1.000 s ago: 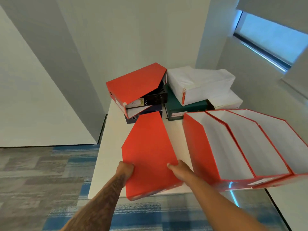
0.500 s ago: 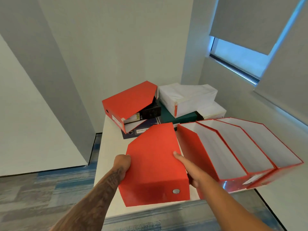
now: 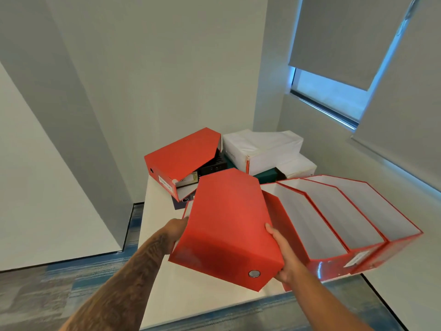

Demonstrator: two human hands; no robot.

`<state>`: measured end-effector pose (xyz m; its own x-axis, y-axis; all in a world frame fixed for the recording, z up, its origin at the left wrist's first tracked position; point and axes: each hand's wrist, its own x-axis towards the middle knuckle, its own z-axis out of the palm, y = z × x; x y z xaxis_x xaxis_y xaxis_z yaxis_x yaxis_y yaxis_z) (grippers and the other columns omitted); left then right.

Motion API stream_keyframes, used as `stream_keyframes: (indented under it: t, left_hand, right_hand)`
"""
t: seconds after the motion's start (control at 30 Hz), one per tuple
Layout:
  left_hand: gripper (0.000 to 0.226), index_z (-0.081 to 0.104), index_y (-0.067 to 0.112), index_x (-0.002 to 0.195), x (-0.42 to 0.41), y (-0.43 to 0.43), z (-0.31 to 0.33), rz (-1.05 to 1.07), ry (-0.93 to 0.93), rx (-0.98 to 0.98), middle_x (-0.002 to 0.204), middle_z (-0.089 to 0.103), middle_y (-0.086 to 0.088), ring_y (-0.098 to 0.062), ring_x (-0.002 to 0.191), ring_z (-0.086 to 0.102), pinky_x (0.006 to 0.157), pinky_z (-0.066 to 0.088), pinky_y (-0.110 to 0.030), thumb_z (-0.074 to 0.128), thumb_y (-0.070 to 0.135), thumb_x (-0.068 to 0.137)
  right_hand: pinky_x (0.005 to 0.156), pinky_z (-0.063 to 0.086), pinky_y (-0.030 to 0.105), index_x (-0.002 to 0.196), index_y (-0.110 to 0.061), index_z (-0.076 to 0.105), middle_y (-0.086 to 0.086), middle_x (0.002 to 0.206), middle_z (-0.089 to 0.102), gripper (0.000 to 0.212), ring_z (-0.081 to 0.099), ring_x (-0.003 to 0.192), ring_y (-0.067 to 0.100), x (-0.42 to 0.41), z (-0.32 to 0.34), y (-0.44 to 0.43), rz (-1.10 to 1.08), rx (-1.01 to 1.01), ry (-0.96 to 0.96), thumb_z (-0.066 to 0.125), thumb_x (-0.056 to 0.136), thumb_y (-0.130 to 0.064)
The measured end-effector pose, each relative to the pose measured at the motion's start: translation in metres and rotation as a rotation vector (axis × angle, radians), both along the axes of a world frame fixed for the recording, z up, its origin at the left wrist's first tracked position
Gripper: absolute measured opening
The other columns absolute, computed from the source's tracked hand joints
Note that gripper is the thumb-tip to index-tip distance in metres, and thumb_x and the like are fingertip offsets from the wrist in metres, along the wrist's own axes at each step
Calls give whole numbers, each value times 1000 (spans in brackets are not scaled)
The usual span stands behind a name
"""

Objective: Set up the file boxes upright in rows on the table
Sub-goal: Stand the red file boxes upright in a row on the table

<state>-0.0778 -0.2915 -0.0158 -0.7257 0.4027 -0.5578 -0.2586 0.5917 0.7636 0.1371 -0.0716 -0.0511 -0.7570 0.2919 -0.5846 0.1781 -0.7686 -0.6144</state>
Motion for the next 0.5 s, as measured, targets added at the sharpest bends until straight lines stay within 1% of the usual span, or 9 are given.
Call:
stream_keyframes:
  t: [0.03,0.1,0.17,0.2,0.23,0.27,0.33,0.4,0.5]
  left_hand:
    - [34,66,-6,109,-1,2,1,32,-8,27,88,67,-12,-23,73,64,59,57,-26,55,25,101]
    - [46,63,-4,113,-2,6,11,108,15,8,88,67,-11,-23,72,63,58,52,-27,49,39,104]
    - [53,61,0,120,-3,12,16,130,92,-32,104,64,-12,-22,80,58,74,46,-29,40,46,105]
    - [53,61,0,120,-4,14,13,117,131,-54,109,60,-14,-20,79,54,80,42,-30,37,45,106]
    - [49,62,2,111,-1,15,16,114,165,-71,105,58,-12,-17,74,51,79,39,-29,35,43,107]
    - [45,60,5,102,0,17,16,131,175,-74,95,57,-8,-13,69,47,73,39,-27,34,42,107]
    - [39,52,6,99,4,21,14,171,169,-59,78,52,-2,-12,66,46,58,36,-25,33,40,108]
    - [39,51,6,97,11,25,17,199,155,-34,76,51,-2,-14,65,49,54,35,-24,34,39,108]
    - [42,57,9,91,17,34,22,203,162,23,81,61,-6,-19,70,59,60,46,-27,34,40,107]
  right_hand:
    - [104,48,58,135,-18,55,22,129,67,52,62,122,43,-1,0,2,14,1,14,64,94,-47]
    - [102,51,55,134,-17,57,21,126,70,46,65,119,41,-4,3,5,70,81,-17,61,97,-46]
    - [95,55,50,131,-11,61,18,114,75,41,70,109,37,-10,6,7,153,248,-125,57,101,-39]
    - [95,56,49,131,-8,61,17,108,77,40,72,105,35,-15,7,8,188,338,-183,56,102,-35]
    - [96,56,49,132,-7,61,15,106,78,40,73,102,34,-20,7,7,219,433,-233,56,103,-34]
    - [96,56,49,134,-9,59,13,106,77,41,74,99,31,-26,7,5,245,532,-275,55,103,-36]
    - [96,56,45,140,-19,55,3,111,74,44,74,95,23,-33,12,-1,281,709,-317,50,104,-43]
    - [101,53,42,143,-25,53,-4,118,69,48,71,100,18,-38,23,-10,322,854,-319,43,104,-52]
    - [112,41,43,152,-25,44,-2,146,55,65,57,128,21,-51,42,-23,355,1003,-273,36,100,-64]
